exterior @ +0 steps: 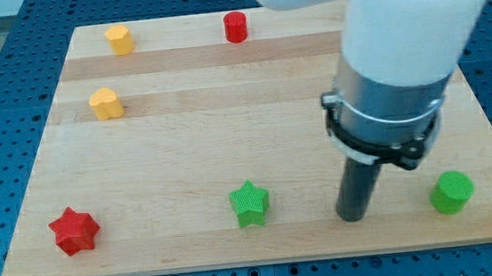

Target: Move the green star diagonally top right to the red star

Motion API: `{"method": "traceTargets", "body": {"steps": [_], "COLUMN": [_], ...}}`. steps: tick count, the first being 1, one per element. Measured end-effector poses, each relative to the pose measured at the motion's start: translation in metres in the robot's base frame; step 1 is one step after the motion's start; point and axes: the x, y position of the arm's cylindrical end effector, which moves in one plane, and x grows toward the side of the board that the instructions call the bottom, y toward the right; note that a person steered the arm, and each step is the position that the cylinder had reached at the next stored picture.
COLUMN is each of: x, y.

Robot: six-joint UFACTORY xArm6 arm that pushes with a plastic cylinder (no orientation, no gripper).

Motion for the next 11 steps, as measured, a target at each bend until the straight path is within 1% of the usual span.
{"method": "traceTargets", "body": {"steps": [1,4,5,6,7,8,11], "x": [0.0,0.005,0.005,-0.007,-0.024,-0.032,-0.036], "y": [-0.046,-0.053,-0.067,-0.105,-0.111,-0.134,-0.223]}}
